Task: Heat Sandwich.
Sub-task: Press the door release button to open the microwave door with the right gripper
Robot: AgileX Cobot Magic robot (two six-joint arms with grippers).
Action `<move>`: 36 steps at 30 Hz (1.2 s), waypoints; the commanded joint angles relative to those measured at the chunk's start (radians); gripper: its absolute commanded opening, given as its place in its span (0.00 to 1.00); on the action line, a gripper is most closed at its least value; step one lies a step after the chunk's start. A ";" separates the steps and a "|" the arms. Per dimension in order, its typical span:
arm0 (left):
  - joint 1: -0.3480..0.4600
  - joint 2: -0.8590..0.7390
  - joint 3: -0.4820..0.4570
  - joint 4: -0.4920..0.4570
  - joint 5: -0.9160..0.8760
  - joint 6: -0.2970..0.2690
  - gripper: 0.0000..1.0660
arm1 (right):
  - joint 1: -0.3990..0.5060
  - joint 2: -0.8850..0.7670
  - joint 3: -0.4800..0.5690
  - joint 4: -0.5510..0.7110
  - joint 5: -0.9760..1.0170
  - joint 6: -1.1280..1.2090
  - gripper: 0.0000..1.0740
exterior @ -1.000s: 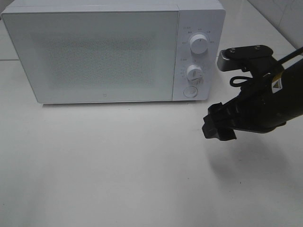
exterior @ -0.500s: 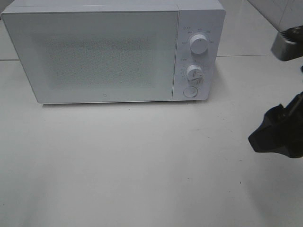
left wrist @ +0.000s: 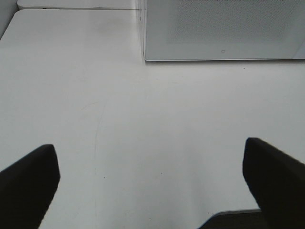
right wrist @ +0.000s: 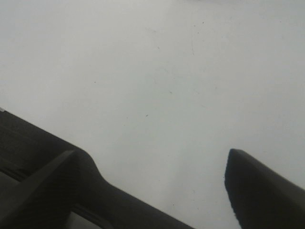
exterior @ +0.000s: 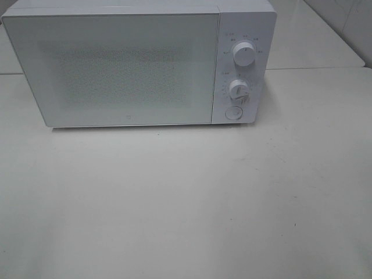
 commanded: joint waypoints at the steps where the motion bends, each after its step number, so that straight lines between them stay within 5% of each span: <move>1: 0.002 -0.017 0.000 -0.004 -0.005 -0.006 0.92 | -0.002 -0.126 0.001 -0.034 0.030 -0.012 0.71; 7: 0.002 -0.017 0.000 -0.004 -0.005 -0.006 0.92 | -0.033 -0.264 0.057 -0.043 0.022 -0.012 0.71; 16: 0.002 -0.017 0.000 -0.004 -0.005 -0.006 0.92 | -0.194 -0.461 0.196 -0.042 -0.023 -0.004 0.71; 36: 0.002 -0.015 0.000 -0.004 -0.005 -0.006 0.92 | -0.331 -0.630 0.194 -0.035 -0.022 0.015 0.71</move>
